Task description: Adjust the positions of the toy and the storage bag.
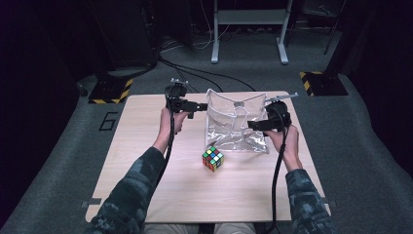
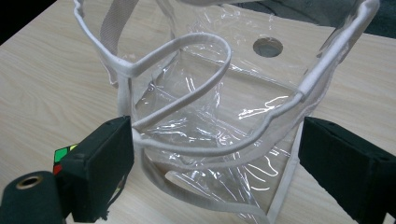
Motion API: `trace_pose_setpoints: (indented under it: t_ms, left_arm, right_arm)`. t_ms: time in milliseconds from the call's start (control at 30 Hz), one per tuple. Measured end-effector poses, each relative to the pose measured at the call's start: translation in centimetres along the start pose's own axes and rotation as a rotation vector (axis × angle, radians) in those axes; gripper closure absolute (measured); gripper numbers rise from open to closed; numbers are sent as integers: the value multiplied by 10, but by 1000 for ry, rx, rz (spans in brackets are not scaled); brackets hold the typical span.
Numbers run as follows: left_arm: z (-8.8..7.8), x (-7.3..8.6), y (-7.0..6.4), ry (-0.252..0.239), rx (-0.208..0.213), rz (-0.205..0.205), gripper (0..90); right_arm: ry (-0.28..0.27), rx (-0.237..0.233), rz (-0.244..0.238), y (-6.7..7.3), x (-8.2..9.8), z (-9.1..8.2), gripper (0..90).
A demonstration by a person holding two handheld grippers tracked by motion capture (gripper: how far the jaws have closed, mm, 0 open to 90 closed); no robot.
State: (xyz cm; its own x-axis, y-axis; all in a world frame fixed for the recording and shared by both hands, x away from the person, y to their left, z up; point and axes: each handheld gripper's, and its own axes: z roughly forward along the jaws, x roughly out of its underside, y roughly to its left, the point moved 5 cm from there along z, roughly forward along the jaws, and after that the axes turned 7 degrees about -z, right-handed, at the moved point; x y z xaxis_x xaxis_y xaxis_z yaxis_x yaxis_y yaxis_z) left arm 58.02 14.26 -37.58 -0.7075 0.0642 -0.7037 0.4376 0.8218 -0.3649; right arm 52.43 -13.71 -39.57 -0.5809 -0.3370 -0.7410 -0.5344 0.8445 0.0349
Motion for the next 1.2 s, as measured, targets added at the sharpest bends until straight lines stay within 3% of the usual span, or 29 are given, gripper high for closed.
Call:
trace_pose_setpoints:
  t_ms: [300, 533, 567, 933, 1000, 1067, 1200]
  left_arm:
    - [19, -6, -12, 20, -12, 0, 42]
    - [44, 2, -15, 70, -43, -5, 95]
    - [48, 3, -16, 74, -31, -14, 107]
    - [64, 11, -26, 114, -53, -4, 232]
    - [70, 16, -27, 153, -58, 15, 267]
    - [71, 17, -27, 149, -58, 8, 308]
    - [73, 20, -29, 153, -66, 18, 362]
  right_arm:
    - [14, 17, 34, -2, -5, 5, 116]
    - [28, 34, 81, -9, 2, 12, 141]
    - [27, 37, 82, -10, 3, 14, 147]
    - [32, 47, 126, -14, 9, 20, 200]
    - [47, 47, 142, -14, 10, 23, 228]
    - [47, 51, 136, -14, 10, 24, 241]
    - [75, 44, 151, -14, 12, 29, 387]
